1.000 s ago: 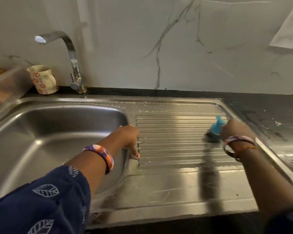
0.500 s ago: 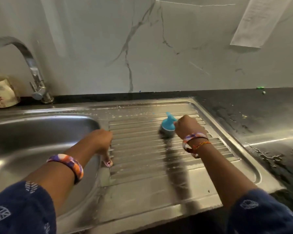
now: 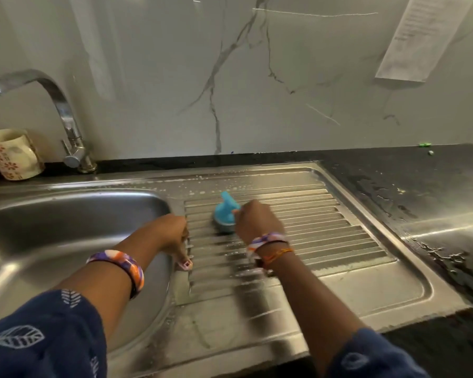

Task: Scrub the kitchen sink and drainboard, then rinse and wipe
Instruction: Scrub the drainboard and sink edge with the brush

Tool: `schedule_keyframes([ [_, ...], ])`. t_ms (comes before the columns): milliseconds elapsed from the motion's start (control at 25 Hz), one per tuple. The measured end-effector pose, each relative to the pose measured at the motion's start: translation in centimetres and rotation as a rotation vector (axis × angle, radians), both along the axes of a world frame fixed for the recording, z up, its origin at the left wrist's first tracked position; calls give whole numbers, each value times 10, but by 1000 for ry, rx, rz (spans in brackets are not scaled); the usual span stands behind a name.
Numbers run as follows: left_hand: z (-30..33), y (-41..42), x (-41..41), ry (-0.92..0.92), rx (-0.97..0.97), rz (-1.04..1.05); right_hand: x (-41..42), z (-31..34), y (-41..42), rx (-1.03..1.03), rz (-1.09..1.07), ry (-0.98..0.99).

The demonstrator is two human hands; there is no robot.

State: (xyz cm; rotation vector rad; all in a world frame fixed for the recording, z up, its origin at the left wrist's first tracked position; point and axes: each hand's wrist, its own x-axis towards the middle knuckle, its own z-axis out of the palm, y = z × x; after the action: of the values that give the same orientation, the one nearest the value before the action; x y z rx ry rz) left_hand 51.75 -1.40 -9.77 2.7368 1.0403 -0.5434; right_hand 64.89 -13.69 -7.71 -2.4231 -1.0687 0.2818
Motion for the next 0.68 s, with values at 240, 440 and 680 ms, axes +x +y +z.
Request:
schedule_keyframes([
  [240, -9, 2, -6, 13, 17, -38, 18, 5, 1, -9, 49, 21],
  [440, -10, 2, -11, -15, -2, -67, 139, 17, -72, -93, -344, -130],
  [680, -7, 0, -6, 17, 30, -60, 134, 23, -74, -112, -381, -64],
])
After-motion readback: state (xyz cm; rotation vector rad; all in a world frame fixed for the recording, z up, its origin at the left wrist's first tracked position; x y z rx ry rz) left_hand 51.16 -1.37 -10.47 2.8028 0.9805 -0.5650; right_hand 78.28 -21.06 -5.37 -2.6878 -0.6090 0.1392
